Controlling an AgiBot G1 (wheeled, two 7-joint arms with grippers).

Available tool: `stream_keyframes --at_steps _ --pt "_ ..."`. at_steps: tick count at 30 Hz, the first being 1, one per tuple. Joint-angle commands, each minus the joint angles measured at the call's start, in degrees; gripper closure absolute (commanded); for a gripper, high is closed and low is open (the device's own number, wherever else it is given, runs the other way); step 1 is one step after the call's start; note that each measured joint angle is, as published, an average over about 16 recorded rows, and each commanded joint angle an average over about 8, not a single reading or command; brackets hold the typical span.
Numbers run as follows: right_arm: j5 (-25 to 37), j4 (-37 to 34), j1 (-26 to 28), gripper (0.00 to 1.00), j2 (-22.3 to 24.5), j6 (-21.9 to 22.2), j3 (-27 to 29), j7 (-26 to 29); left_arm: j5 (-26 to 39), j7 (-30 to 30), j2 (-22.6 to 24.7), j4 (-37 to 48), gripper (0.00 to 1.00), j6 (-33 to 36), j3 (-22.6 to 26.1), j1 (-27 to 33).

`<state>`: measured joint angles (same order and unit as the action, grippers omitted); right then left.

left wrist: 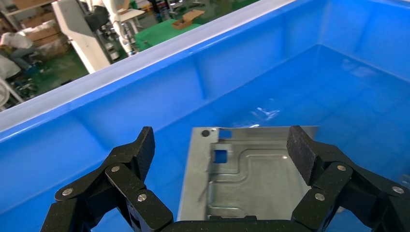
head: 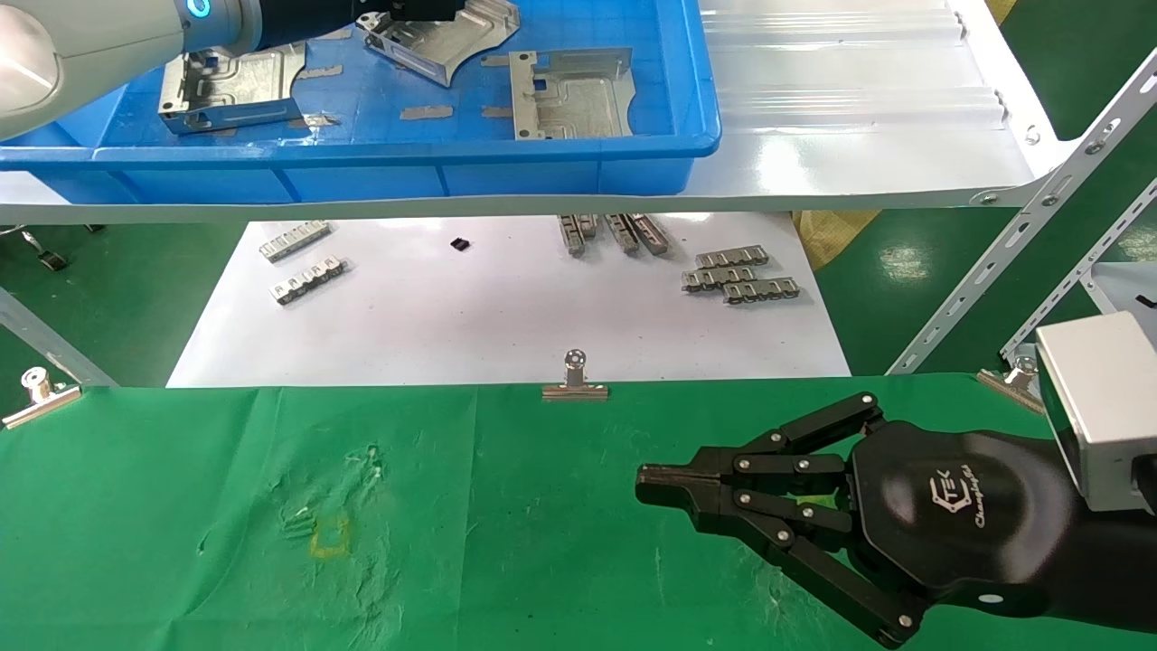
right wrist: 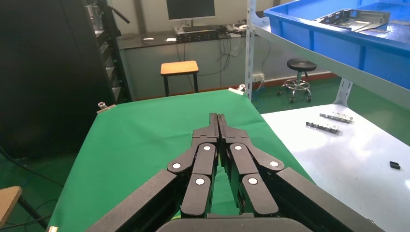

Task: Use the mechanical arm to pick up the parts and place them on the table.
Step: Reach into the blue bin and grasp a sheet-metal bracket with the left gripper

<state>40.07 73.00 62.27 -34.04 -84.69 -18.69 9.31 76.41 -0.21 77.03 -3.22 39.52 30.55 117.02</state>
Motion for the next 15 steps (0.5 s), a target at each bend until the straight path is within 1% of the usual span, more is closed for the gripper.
stream_keyframes --at_steps 1,15 --pt "0.00 0.00 0.00 0.00 0.00 0.00 0.00 0.00 0.32 0.00 0.36 0.50 1.00 -1.10 0.27 0.16" --pt "-0.02 0.00 0.01 0.00 0.01 0.01 -0.02 -0.01 2.82 -5.62 0.49 1.32 1.00 -5.95 2.49 -0.23"
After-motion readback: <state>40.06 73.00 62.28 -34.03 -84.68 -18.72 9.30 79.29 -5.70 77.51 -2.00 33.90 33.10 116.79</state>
